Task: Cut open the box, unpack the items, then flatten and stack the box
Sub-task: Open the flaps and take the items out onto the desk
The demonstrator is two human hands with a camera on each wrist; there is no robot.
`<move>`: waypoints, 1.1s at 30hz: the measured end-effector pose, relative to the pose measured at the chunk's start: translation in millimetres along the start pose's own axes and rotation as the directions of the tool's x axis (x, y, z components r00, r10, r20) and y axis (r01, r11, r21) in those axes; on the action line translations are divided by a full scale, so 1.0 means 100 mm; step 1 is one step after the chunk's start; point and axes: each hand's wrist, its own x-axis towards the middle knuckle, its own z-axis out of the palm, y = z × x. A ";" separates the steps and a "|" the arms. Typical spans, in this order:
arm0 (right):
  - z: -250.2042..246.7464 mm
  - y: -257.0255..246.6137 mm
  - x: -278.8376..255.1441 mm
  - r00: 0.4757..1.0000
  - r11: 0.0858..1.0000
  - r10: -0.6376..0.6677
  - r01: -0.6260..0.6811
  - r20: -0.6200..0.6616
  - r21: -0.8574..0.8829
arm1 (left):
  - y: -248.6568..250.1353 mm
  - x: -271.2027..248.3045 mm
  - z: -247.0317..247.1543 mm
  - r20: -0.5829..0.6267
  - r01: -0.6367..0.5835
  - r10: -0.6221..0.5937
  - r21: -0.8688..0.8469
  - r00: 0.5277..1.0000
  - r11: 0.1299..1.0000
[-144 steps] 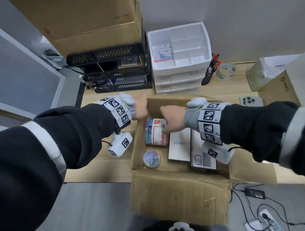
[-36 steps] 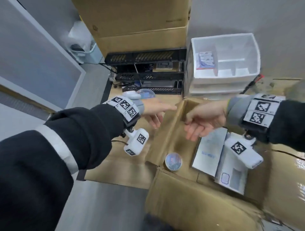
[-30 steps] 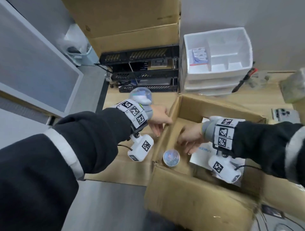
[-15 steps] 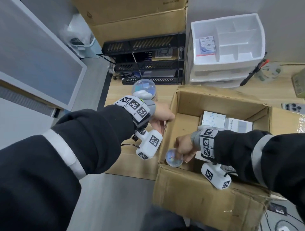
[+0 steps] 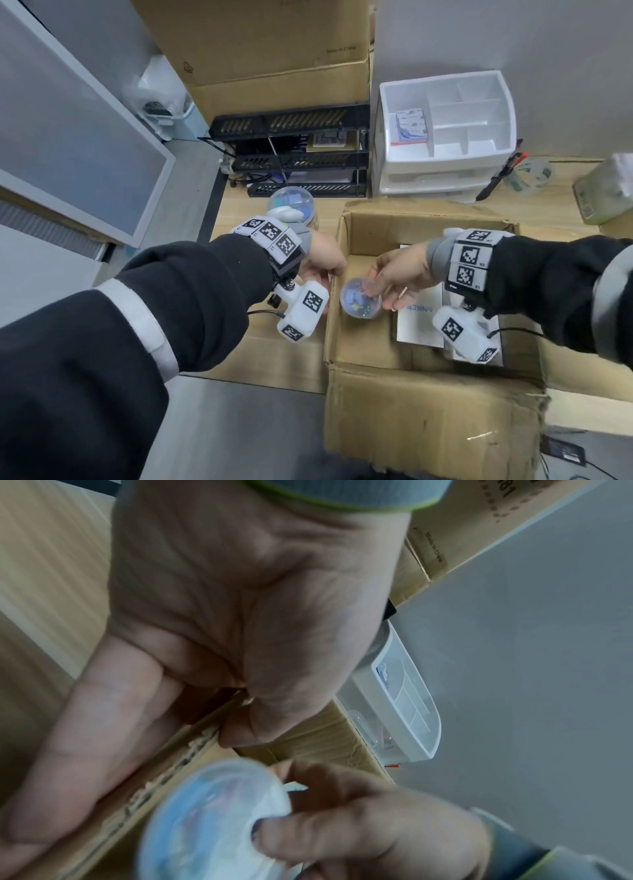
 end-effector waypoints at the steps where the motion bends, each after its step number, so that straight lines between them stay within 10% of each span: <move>1: -0.08 -0.03 -0.10 0.999 0.999 -0.032 0.031 0.011 0.038 | 0.01 0.00 0.01 0.011 0.007 -0.007 0.006 1.000 1.000; 8: -0.33 -0.09 -0.44 0.993 0.984 -0.117 0.115 0.006 0.133 | 0.10 -0.35 -0.07 -0.159 -0.072 0.144 0.391 0.977 0.918; 13: -0.44 -0.14 -0.45 0.980 0.927 -0.199 0.195 -0.019 0.320 | 0.23 -0.44 -0.02 -0.265 -0.361 0.688 0.695 0.676 0.622; 16: -0.47 -0.18 -0.44 0.972 0.899 -0.231 0.225 -0.028 0.376 | 0.28 -0.35 0.02 -0.277 -0.373 0.771 0.750 0.573 0.546; 23: -0.48 -0.12 -0.35 0.956 0.958 -0.152 0.205 -0.253 0.198 | 0.13 -0.06 -0.72 -0.561 -0.176 0.651 0.674 0.511 0.718; 27: -0.46 0.15 -0.15 0.962 0.996 -0.090 0.087 -0.259 -0.020 | -0.10 0.26 -1.24 -0.693 0.071 0.405 0.549 0.597 0.833; 33: -0.43 0.39 0.12 0.962 0.997 -0.006 -0.015 -0.271 -0.077 | -0.23 0.75 -1.22 -0.689 0.086 0.344 0.508 0.638 0.857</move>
